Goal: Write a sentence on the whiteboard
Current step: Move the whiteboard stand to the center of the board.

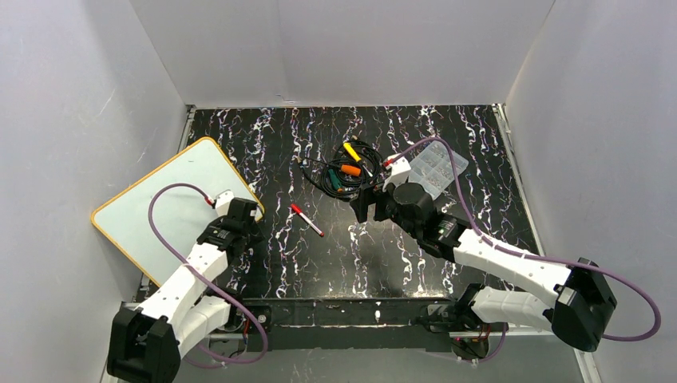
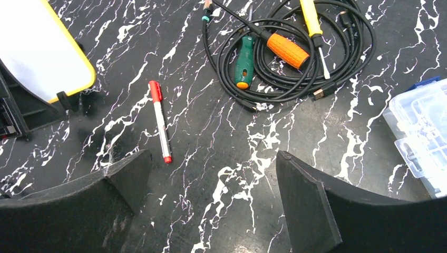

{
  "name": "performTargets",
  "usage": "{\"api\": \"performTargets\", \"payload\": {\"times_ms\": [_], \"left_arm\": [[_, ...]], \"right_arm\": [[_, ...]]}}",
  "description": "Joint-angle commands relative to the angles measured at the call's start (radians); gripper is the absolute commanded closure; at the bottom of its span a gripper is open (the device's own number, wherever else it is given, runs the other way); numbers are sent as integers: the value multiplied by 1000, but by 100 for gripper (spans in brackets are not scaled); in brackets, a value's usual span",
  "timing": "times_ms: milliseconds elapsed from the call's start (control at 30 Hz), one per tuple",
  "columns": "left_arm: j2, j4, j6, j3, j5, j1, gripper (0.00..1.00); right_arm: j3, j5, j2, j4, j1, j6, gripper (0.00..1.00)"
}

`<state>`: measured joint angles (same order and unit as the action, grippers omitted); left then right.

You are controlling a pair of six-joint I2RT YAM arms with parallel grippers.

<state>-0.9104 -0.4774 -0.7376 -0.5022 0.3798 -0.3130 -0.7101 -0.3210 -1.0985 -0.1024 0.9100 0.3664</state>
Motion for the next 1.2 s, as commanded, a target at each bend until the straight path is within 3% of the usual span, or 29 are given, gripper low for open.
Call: {"api": "performTargets", "payload": {"times_ms": [0,100,633,900,1167], "left_arm": [[-42,71,-9,18,85,-6,60],[-57,101,-1,22,106,-5,64],[-150,192,-7,29,147,-6,64],[-188,207,-6,22,171,-6,71],[-225,214,1,10,177,-5,88]], "right_arm": [[15,-42,9,-19,3,-16,4],[15,-34,8,-20,3,-15,4],[15,-10,-9,-39,3,-12,3],[15,-4,-19,-40,3,-12,3],[17,-3,-22,-44,3,-12,2]]}}
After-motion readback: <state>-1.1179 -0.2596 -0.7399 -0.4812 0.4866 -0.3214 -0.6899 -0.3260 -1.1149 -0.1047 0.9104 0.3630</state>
